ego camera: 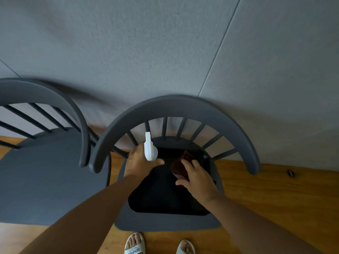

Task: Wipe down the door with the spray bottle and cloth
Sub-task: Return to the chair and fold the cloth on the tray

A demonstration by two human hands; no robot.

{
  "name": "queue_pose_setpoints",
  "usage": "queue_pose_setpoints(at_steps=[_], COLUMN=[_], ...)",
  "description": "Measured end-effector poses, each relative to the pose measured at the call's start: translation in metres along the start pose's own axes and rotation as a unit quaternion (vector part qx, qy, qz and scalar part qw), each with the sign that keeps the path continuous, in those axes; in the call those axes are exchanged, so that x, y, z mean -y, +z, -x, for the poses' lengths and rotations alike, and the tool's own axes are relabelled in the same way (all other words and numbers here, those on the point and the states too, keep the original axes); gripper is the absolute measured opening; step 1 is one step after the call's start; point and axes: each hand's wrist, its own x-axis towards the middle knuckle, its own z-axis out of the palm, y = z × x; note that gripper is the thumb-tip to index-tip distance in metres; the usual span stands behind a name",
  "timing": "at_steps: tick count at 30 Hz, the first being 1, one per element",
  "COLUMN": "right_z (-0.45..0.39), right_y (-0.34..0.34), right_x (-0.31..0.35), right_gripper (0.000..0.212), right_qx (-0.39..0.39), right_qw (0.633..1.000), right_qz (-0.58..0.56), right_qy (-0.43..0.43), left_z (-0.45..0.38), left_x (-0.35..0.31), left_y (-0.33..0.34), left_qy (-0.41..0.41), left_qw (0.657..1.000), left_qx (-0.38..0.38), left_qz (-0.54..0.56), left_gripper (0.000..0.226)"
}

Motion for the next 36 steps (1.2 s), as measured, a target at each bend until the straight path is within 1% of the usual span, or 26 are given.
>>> queue_pose_setpoints(at_steps=[5,9,15,18,20,22,24,26,28,29,30,32,34,36], right_z=[-0.004,-0.008,-0.018,-0.023,-0.025,-0.027,-0.028,-0.028,-0.025,-0.024,-0.022,-0.019,-0.015,-0.013], right_y=[0.012,0.022,0.026,0.026,0.026,0.026,0.025,0.023,0.022,0.021,0.019,0.016,0.012,0.007], right_x=[-0.002,-0.005,-0.005,-0.003,-0.003,-0.003,-0.005,-0.007,-0.012,-0.014,-0.017,-0.024,-0.031,-0.036], right_gripper=[0.081,0.080,0.080,0.079,0.078,0.079,0.080,0.081,0.081,0.080,0.078,0.076,0.075,0.075], right_qx=[-0.006,-0.015,-0.020,-0.026,-0.032,-0.037,-0.049,-0.064,-0.079,-0.086,-0.093,-0.107,-0.114,-0.116], right_qw=[1.000,0.999,0.999,0.998,0.998,0.997,0.995,0.991,0.987,0.984,0.982,0.977,0.976,0.976], right_qz=[-0.024,-0.029,-0.041,-0.052,-0.062,-0.074,-0.091,-0.114,-0.139,-0.152,-0.164,-0.182,-0.181,-0.176], right_qy=[-0.003,-0.011,-0.013,-0.009,-0.006,0.002,0.004,-0.003,-0.016,-0.021,-0.026,-0.039,-0.051,-0.060], left_z=[-0.009,-0.013,-0.014,-0.009,0.002,0.021,0.042,0.057,0.062,0.061,0.057,0.044,0.029,0.012], left_x=[0.008,0.016,0.023,0.032,0.043,0.050,0.053,0.051,0.045,0.039,0.033,0.019,0.005,-0.008], left_y=[0.006,0.010,0.013,0.018,0.027,0.038,0.050,0.062,0.072,0.075,0.077,0.079,0.079,0.077], left_qy=[-0.009,-0.006,0.027,0.043,0.010,-0.035,-0.052,-0.045,-0.023,0.000,0.030,0.089,0.111,0.118], left_qw=[0.999,0.997,0.996,0.992,0.988,0.982,0.978,0.981,0.984,0.985,0.984,0.979,0.977,0.979], left_qx=[-0.029,-0.041,-0.046,-0.057,-0.092,-0.136,-0.147,-0.105,-0.046,-0.023,-0.004,0.038,0.064,0.094], left_qz=[0.041,0.058,0.074,0.106,0.125,0.129,0.137,0.159,0.173,0.174,0.175,0.179,0.173,0.138], left_gripper=[0.093,0.089,0.088,0.097,0.102,0.091,0.066,0.039,0.027,0.028,0.033,0.054,0.068,0.068])
